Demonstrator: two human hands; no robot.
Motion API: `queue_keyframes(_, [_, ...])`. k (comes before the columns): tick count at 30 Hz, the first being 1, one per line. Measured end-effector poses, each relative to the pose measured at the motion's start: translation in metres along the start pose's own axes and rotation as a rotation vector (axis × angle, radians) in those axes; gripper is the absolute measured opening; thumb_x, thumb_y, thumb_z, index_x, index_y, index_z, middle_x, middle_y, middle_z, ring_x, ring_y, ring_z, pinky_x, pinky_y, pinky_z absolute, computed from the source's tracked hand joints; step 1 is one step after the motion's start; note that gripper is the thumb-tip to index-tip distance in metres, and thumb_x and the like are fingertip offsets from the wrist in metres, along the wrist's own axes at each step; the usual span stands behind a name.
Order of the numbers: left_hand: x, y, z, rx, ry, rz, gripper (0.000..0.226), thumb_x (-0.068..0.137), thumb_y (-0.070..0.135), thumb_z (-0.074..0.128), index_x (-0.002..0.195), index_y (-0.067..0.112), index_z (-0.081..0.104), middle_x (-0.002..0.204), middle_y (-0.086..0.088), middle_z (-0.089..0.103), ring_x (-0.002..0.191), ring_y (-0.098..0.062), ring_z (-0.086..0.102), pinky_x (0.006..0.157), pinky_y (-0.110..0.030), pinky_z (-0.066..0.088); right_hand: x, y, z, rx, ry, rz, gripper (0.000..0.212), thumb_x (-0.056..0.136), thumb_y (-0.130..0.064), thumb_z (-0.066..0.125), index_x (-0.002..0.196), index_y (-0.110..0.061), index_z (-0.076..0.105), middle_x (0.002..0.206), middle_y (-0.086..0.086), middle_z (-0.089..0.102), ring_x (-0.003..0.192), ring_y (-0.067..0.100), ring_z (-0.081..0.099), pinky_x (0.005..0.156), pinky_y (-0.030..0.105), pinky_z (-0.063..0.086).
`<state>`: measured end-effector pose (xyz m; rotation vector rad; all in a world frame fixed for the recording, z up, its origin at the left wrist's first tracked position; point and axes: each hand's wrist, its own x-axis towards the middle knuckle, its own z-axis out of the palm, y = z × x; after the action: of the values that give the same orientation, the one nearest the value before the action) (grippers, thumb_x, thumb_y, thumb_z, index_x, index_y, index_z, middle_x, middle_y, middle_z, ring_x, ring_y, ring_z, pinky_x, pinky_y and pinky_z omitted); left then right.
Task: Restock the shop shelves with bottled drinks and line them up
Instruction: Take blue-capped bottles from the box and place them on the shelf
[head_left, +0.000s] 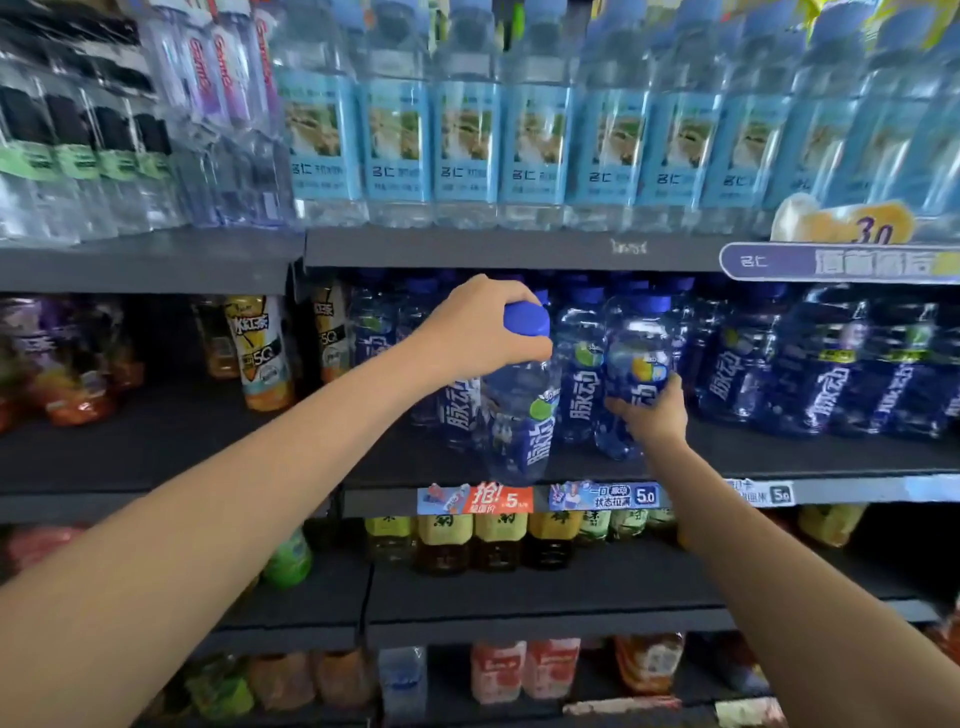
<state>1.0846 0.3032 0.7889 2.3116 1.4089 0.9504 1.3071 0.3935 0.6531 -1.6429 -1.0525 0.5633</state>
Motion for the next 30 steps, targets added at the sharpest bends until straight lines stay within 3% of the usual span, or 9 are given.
queue_keyframes(4, [0.012, 0.022, 0.024, -0.025, 0.046, -0.081, 0.024, 0.078, 0.025, 0.07, 0.099, 0.014, 0.065, 0.089, 0.005, 0.055, 0.081, -0.013, 0.05, 0.062, -0.016, 0.038, 0.012, 0.001, -0.016, -0.066, -0.169, -0.074, 0.096, 0.075, -0.028, 0.077, 0.146, -0.007, 0.016, 0.148, 0.015, 0.028, 0.133, 0.033, 0.035, 0.106, 0.045, 0.038])
queue_keyframes(7, [0.025, 0.043, 0.05, -0.027, 0.097, -0.138, 0.021, 0.079, 0.027, 0.069, 0.096, 0.015, 0.066, 0.088, 0.006, 0.056, 0.078, -0.012, 0.05, 0.061, -0.013, 0.035, -0.008, 0.003, -0.051, 0.117, -0.11, -0.338, 0.078, 0.082, -0.039, 0.067, 0.141, -0.009, 0.027, 0.139, 0.008, 0.034, 0.131, 0.024, 0.035, 0.103, 0.03, 0.032])
queue_keyframes(9, [0.034, 0.057, 0.069, -0.02, 0.129, -0.165, 0.022, 0.079, 0.028, 0.068, 0.096, 0.013, 0.068, 0.088, 0.004, 0.058, 0.081, -0.014, 0.05, 0.061, -0.015, 0.035, -0.024, 0.007, -0.074, 0.214, -0.358, -0.448, 0.069, 0.081, -0.047, 0.063, 0.136, -0.016, 0.035, 0.13, -0.002, 0.043, 0.124, 0.017, 0.044, 0.103, 0.03, 0.037])
queue_keyframes(12, [0.045, 0.078, 0.095, -0.1, 0.144, -0.209, 0.024, 0.08, 0.029, 0.069, 0.096, 0.011, 0.068, 0.088, 0.001, 0.061, 0.081, -0.015, 0.052, 0.066, -0.024, 0.039, -0.032, 0.019, -0.086, -0.1, -0.672, -0.529, 0.094, 0.071, -0.047, 0.075, 0.144, -0.018, 0.023, 0.141, -0.009, 0.037, 0.129, 0.008, 0.037, 0.108, 0.031, 0.034])
queue_keyframes(14, [0.049, 0.091, 0.108, -0.14, 0.129, -0.208, 0.021, 0.081, 0.029, 0.068, 0.095, 0.013, 0.067, 0.084, 0.004, 0.06, 0.077, -0.013, 0.052, 0.066, -0.023, 0.039, -0.027, 0.022, -0.089, -0.137, -0.584, -0.514, 0.091, 0.069, -0.039, 0.079, 0.14, -0.015, 0.027, 0.136, -0.003, 0.047, 0.125, 0.014, 0.045, 0.099, 0.028, 0.04])
queue_keyframes(18, [0.055, 0.115, 0.124, -0.046, 0.149, -0.101, 0.027, 0.085, 0.029, 0.064, 0.105, 0.012, 0.063, 0.091, 0.004, 0.057, 0.08, -0.013, 0.051, 0.064, -0.013, 0.037, -0.01, 0.026, -0.105, -0.057, -0.423, -0.506, 0.058, 0.069, -0.026, 0.082, 0.11, -0.016, 0.042, 0.1, -0.002, 0.062, 0.095, 0.019, 0.061, 0.075, 0.025, 0.046])
queue_keyframes(21, [0.054, 0.12, 0.13, 0.011, 0.167, -0.033, 0.03, 0.086, 0.028, 0.062, 0.112, 0.014, 0.058, 0.098, 0.003, 0.057, 0.08, -0.012, 0.056, 0.074, -0.024, 0.044, 0.008, 0.034, -0.117, -0.1, -0.24, -0.564, 0.063, 0.067, -0.029, 0.082, 0.115, -0.015, 0.044, 0.112, 0.005, 0.058, 0.107, 0.024, 0.053, 0.086, 0.04, 0.048])
queue_keyframes(25, [0.05, 0.097, 0.15, 0.12, 0.147, -0.077, 0.04, 0.088, 0.019, 0.056, 0.127, 0.013, 0.05, 0.127, -0.005, 0.052, 0.113, -0.019, 0.052, 0.095, -0.031, 0.042, 0.033, 0.053, -0.118, -0.24, -0.04, -0.49, 0.076, 0.07, -0.031, 0.079, 0.129, -0.007, 0.038, 0.123, 0.012, 0.05, 0.117, 0.031, 0.043, 0.094, 0.048, 0.04])
queue_keyframes(30, [0.05, 0.065, 0.18, 0.342, -0.001, -0.142, 0.046, 0.092, 0.018, 0.052, 0.137, 0.018, 0.042, 0.147, -0.004, 0.024, 0.132, -0.027, 0.03, 0.105, -0.035, 0.031, 0.055, 0.033, -0.09, -0.226, -0.144, -0.205, 0.075, 0.076, -0.034, 0.075, 0.129, -0.001, 0.032, 0.132, 0.019, 0.046, 0.12, 0.037, 0.046, 0.089, 0.047, 0.044])
